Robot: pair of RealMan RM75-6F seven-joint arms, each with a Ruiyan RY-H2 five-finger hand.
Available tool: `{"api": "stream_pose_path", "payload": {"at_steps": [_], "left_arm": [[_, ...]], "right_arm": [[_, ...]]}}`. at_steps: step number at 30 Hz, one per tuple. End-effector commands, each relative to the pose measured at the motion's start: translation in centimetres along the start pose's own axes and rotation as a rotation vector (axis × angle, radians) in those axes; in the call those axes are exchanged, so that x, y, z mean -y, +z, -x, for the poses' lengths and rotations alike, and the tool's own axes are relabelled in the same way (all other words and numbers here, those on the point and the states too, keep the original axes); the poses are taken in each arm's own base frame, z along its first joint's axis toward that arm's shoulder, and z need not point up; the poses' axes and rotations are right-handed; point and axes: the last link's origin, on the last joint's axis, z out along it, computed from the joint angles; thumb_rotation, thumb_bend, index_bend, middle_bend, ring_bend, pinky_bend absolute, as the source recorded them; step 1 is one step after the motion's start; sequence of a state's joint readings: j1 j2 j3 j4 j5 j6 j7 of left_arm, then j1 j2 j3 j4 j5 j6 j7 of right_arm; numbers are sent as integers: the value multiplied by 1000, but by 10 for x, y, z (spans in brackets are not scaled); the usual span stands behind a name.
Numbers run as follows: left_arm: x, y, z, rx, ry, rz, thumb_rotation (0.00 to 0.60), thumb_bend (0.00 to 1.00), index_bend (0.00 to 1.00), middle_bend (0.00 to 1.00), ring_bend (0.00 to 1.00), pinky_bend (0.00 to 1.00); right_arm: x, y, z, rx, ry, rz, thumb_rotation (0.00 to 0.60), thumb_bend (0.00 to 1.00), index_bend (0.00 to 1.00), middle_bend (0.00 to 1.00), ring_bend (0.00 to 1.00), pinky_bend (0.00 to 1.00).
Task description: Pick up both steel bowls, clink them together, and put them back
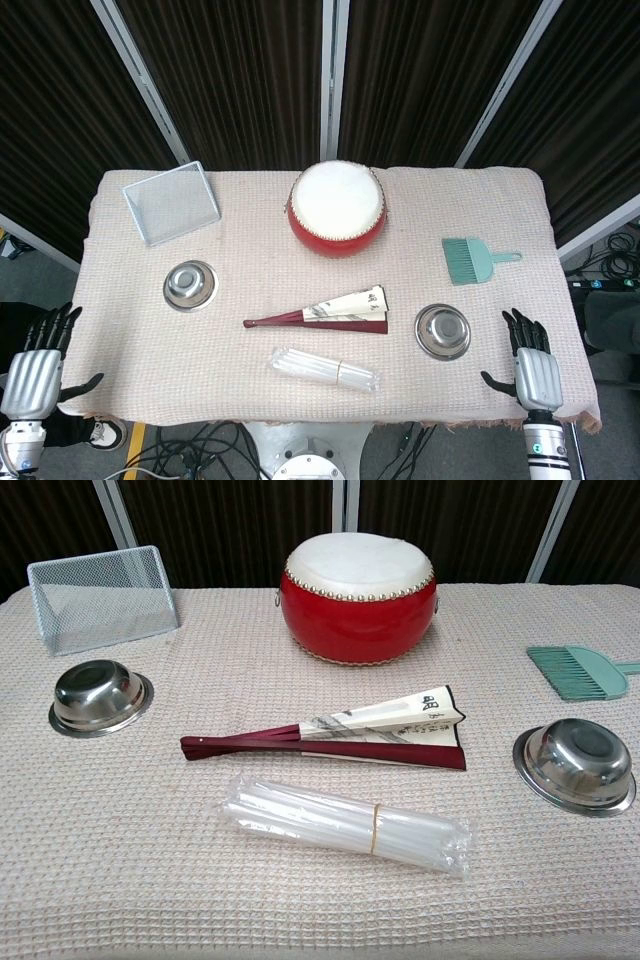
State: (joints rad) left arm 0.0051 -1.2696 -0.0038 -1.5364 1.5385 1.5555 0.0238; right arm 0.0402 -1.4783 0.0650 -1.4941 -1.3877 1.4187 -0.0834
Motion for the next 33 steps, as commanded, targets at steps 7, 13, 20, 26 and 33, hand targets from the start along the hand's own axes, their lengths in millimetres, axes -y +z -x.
{"api": "stream_pose_path", "payload": {"at_steps": [7, 13, 20, 26, 33], "left_arm": [[-4, 26, -3, 15, 12, 66, 600, 21, 57, 22, 0, 51], [-13, 92, -17, 118, 47, 161, 600, 39, 66, 22, 0, 51], [-34, 167, -14, 375, 107, 232, 600, 43, 66, 22, 0, 51], [-56, 204, 5, 459, 169, 283, 600, 44, 66, 23, 0, 52], [-74, 236, 29, 546, 242, 296, 600, 94, 93, 27, 0, 51]], "right_arm": [[5, 12, 1, 57, -45, 4, 600, 26, 0, 0, 0, 0], [19, 35, -2, 175, -109, 14, 600, 26, 0, 0, 0, 0], [46, 60, -3, 243, -161, -12, 600, 30, 0, 0, 0, 0], [59, 66, 2, 279, -158, -8, 600, 34, 0, 0, 0, 0], [65, 73, 6, 346, -173, -17, 600, 49, 0, 0, 0, 0]]}}
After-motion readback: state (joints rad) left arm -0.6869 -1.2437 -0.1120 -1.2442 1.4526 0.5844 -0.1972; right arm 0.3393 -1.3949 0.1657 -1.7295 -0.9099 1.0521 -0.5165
